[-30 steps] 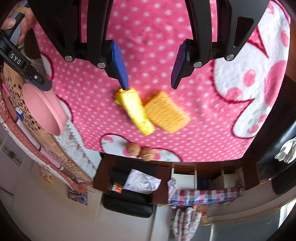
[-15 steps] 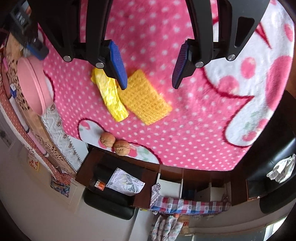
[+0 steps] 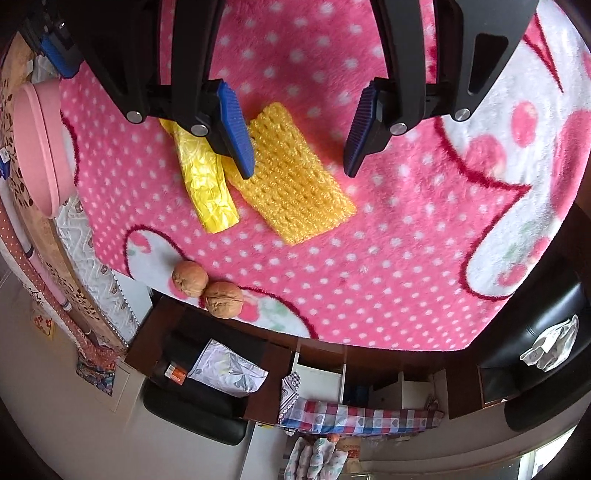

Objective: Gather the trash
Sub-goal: 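Move both open tools back over the table toward the yellow sponge and banana peel, then grasp the yellow foam mesh with the left tool while the right tool grasps the yellow plastic wrapper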

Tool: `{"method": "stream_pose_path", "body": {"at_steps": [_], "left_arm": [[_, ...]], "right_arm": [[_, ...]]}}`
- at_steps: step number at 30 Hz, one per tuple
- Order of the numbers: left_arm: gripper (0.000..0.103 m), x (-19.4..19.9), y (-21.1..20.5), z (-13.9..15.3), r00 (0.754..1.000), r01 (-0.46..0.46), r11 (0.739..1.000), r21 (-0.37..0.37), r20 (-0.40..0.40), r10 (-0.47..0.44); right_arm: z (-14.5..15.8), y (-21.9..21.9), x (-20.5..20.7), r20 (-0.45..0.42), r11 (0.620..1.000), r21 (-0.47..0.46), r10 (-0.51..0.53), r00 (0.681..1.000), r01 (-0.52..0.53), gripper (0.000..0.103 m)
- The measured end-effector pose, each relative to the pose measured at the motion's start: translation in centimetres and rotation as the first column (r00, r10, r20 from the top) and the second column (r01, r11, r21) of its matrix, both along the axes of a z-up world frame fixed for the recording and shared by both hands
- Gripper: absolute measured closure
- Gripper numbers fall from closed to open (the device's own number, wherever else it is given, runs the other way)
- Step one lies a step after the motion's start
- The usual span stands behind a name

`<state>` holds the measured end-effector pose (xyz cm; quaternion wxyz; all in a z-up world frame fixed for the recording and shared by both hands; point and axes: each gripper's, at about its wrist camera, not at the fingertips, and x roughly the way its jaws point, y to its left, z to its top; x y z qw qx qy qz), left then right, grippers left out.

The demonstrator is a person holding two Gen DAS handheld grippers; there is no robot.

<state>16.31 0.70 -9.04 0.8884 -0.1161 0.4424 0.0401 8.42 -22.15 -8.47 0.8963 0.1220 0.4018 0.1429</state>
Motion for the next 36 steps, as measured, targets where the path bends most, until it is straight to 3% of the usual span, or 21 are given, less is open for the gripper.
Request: {"method": "stream_pose_path", "body": {"at_steps": [2, 4, 5, 7, 9, 23, 26, 36], "left_arm": [[0.054, 0.0, -0.1, 0.0, 1.0, 0.003, 1.0, -0.002, 0.006, -0.003], [0.071, 0.1, -0.2, 0.0, 1.0, 0.02, 1.0, -0.002, 0.015, -0.02], [0.073, 0.2, -0.3, -0.1, 1.0, 0.026, 1.0, 0.0, 0.016, -0.026], [0.088, 0.2, -0.4, 0.0, 0.999, 0.04, 0.999, -0.004, 0.023, -0.04], [0.093, 0.1, -0.4, 0.2, 0.999, 0.043, 0.999, 0.001, 0.029, -0.043], [0.094, -2.6, 2.3, 1.9, 0.998, 0.018, 1.0, 0.011, 0.064, -0.019], [0.094, -3.7, 3.2, 2.3, 0.997, 0.018, 1.0, 0.012, 0.077, -0.019], [0.094, -6.1, 4.3, 2.6, 0.996, 0.038, 0.999, -0.014, 0.084, -0.037]], "right_arm": [[0.0, 0.3, 0.1, -0.002, 1.0, -0.005, 0.009, 1.0, -0.009, 0.079], [-0.1, 0.6, 0.2, -0.006, 1.0, -0.012, 0.017, 1.0, -0.017, 0.079], [-0.1, 0.7, 0.2, -0.007, 1.0, -0.013, 0.02, 1.0, -0.02, 0.079], [-0.2, 0.9, 0.2, -0.007, 1.0, -0.017, 0.026, 1.0, -0.027, 0.079], [-0.1, 1.1, 0.2, -0.006, 0.999, -0.021, 0.031, 1.0, -0.031, 0.079], [1.3, 4.6, 2.9, -0.001, 0.994, 0.002, 0.109, 0.994, -0.109, 0.078], [1.5, 5.7, 3.6, 0.005, 0.992, 0.0, 0.128, 0.992, -0.128, 0.065], [1.1, 9.3, 6.2, -0.019, 0.985, -0.044, 0.169, 0.985, -0.17, 0.065]]}}
